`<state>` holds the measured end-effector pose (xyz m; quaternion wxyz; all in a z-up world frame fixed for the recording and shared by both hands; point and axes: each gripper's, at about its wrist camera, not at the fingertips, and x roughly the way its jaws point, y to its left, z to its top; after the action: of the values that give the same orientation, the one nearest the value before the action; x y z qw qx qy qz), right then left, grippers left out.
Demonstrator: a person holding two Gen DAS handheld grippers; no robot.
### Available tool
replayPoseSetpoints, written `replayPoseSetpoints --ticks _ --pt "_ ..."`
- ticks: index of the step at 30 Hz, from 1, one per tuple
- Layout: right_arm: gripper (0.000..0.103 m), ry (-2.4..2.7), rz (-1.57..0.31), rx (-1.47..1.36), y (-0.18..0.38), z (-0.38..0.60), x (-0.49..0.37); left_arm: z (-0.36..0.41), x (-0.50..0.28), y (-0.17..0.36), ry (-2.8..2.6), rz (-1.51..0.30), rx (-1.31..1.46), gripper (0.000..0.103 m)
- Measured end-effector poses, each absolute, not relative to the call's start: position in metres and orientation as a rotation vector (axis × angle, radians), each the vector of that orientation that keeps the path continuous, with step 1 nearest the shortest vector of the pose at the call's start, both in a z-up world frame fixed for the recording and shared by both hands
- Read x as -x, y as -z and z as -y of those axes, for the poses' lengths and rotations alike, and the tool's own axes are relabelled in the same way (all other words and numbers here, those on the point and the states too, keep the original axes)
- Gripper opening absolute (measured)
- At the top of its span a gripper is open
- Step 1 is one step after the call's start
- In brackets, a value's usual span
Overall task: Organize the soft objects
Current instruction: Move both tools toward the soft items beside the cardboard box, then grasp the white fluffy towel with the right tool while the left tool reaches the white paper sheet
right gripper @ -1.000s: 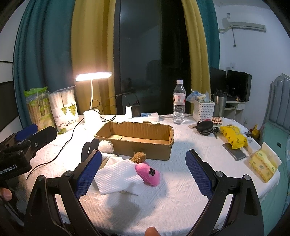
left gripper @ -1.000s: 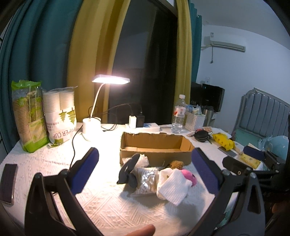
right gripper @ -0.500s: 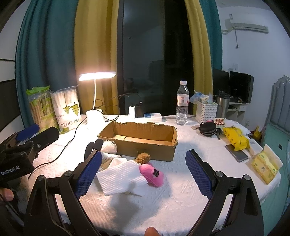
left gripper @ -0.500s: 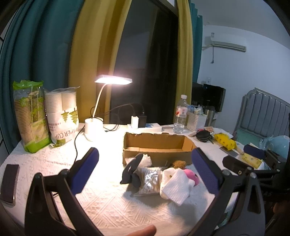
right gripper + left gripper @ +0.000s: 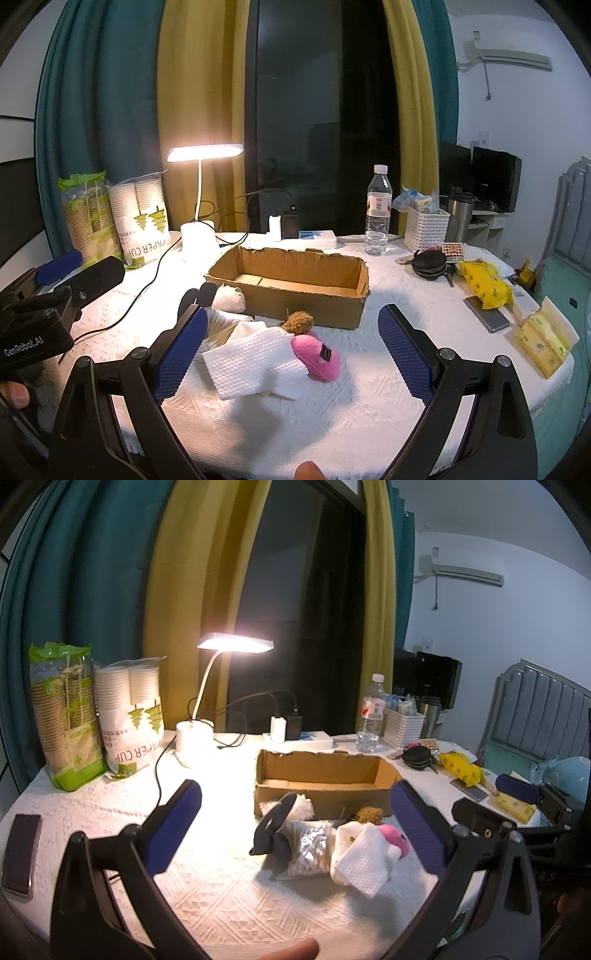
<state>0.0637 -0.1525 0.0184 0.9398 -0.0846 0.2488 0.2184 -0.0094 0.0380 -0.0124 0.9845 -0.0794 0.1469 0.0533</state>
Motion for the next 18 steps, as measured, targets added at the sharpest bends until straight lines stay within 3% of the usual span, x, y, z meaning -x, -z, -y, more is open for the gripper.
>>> replayPoseSetpoints --ticks 18 --pt "0.096 -0.471 -0.532 0.179 -0.012 0.137 -0.075 -0.053 0.001 0.021 -0.142 -0.319 0.162 0.102"
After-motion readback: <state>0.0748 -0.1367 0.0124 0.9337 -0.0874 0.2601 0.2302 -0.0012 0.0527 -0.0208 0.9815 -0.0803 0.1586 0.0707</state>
